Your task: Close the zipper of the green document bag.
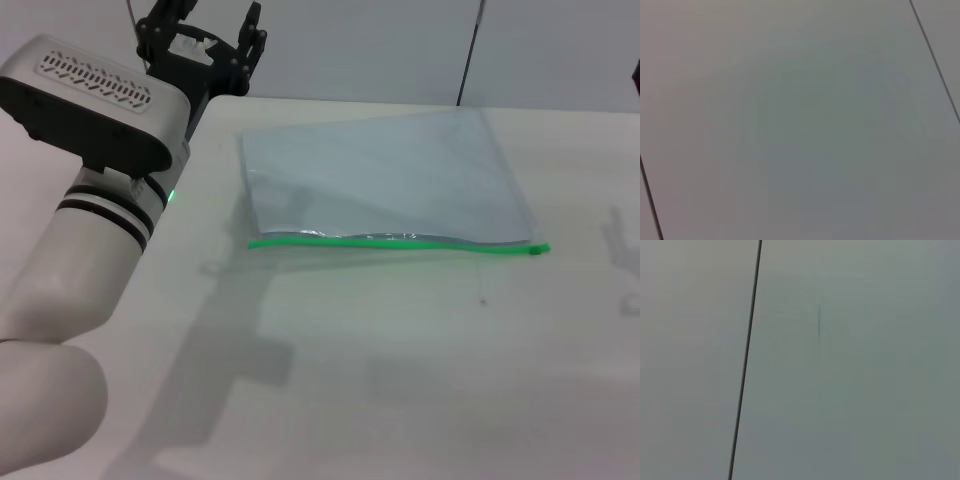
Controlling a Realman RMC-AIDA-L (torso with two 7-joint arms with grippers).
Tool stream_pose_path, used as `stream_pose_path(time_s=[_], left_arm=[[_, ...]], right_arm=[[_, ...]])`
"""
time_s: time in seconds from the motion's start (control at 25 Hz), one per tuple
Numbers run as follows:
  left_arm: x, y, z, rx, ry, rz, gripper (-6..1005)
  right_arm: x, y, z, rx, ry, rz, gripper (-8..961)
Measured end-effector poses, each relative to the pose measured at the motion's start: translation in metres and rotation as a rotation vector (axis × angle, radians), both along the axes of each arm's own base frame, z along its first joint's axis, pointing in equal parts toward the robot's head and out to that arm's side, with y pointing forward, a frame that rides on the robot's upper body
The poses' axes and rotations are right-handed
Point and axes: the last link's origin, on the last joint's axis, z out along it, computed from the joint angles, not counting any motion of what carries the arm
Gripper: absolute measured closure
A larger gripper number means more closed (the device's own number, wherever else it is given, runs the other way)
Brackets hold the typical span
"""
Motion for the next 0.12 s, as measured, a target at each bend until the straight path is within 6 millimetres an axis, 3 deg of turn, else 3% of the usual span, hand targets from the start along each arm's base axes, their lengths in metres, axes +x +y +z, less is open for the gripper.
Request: stream_pose_path(time_s=[0.12], left_arm=[[0.0003, -0.0001, -0.0007, -0.004, 0.001, -0.001, 370]], right_arm=[[0.0058, -0.0001, -0.001, -0.007, 0.037, -0.017, 263]])
